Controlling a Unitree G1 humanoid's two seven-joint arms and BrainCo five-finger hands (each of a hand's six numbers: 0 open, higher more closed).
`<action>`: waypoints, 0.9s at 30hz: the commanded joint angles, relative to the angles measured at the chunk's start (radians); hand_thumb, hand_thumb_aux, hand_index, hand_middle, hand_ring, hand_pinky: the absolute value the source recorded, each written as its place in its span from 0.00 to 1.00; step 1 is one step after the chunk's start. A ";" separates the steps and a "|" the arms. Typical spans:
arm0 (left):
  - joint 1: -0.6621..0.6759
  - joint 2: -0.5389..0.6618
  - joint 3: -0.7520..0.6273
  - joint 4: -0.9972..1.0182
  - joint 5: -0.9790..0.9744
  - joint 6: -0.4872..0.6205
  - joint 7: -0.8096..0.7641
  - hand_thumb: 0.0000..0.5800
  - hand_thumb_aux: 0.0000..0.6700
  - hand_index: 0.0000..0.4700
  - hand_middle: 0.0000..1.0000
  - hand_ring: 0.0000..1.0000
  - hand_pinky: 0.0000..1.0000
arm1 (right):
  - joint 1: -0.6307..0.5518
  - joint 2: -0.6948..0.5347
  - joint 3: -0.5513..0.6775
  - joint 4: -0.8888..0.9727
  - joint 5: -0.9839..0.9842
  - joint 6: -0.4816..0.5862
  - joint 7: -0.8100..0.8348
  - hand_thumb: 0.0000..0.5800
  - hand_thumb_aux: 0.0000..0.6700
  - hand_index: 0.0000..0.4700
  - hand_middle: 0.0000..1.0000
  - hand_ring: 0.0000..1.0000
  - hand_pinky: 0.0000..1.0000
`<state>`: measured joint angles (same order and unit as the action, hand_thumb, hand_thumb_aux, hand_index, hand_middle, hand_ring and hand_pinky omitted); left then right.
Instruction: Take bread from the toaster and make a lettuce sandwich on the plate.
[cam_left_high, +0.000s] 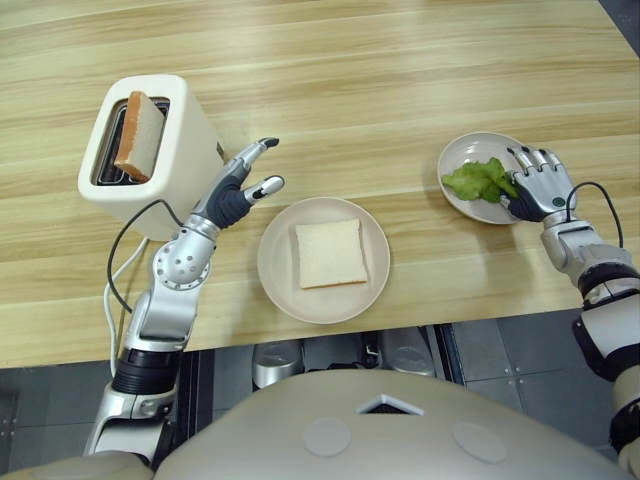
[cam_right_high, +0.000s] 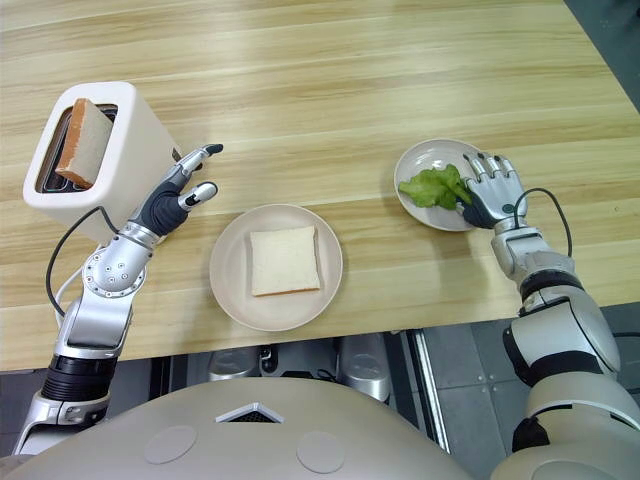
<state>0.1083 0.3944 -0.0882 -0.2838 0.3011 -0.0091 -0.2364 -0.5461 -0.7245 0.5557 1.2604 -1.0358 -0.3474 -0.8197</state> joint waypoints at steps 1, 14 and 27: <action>-0.002 -0.013 -0.022 0.022 -0.002 -0.011 -0.004 0.00 0.00 0.00 0.00 0.00 0.00 | -0.025 -0.011 0.021 -0.036 0.011 -0.027 -0.036 1.00 1.00 0.98 0.00 0.00 0.00; -0.033 0.038 0.224 -0.227 0.002 -0.011 0.057 0.00 0.00 0.00 0.00 0.00 0.00 | 0.055 -0.054 -0.080 -0.511 0.206 -0.387 0.041 1.00 1.00 0.98 1.00 1.00 1.00; 0.004 0.162 0.460 -0.175 0.263 0.012 0.178 0.00 0.00 0.00 0.00 0.00 0.00 | 0.223 0.038 0.025 -1.023 0.658 -0.586 0.755 1.00 1.00 0.98 1.00 1.00 1.00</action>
<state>0.0966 0.5367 0.3589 -0.5170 0.4850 -0.0177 -0.0773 -0.3368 -0.6895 0.5655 0.2699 -0.4566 -0.9305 -0.1631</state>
